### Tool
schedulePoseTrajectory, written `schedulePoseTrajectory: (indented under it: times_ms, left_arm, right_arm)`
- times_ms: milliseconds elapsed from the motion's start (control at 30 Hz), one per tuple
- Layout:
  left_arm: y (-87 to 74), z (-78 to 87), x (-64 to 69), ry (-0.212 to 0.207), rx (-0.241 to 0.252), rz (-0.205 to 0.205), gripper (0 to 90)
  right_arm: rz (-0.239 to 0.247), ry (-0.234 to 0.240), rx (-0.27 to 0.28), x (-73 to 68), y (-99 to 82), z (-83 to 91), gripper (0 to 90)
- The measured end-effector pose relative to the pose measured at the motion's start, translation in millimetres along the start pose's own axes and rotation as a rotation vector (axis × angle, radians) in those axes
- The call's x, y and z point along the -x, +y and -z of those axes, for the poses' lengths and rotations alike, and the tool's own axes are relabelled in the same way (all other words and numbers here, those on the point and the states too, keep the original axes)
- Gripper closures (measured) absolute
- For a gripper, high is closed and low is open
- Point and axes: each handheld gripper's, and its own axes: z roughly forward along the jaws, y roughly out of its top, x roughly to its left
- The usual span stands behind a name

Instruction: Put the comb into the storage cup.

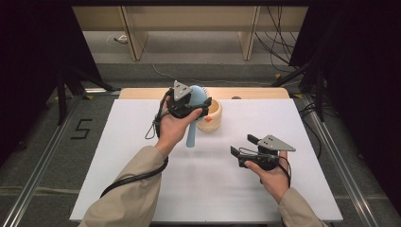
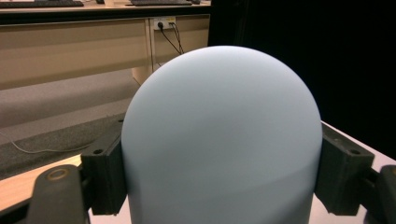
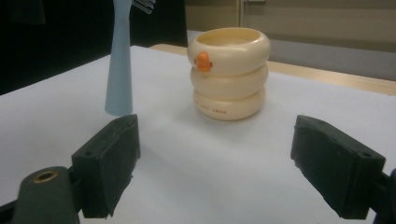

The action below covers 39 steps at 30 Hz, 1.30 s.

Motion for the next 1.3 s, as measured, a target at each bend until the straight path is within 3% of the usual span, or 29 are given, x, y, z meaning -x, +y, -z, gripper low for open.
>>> schedulePoseTrajectory:
  times_ms: [700, 1300]
  left_arm:
    - [12.9, -6.5, -2.9, 0.024, 0.047, 0.005, 19.5]
    - [26.0, -8.9, -3.8, 0.026, 0.083, -0.003, 19.5]
  right_arm:
    - [0.024, -0.047, -0.010, 10.5, -12.4, 32.5, 16.1]
    - [0.022, -0.052, -0.022, 14.0, -17.8, 38.2, 16.0]
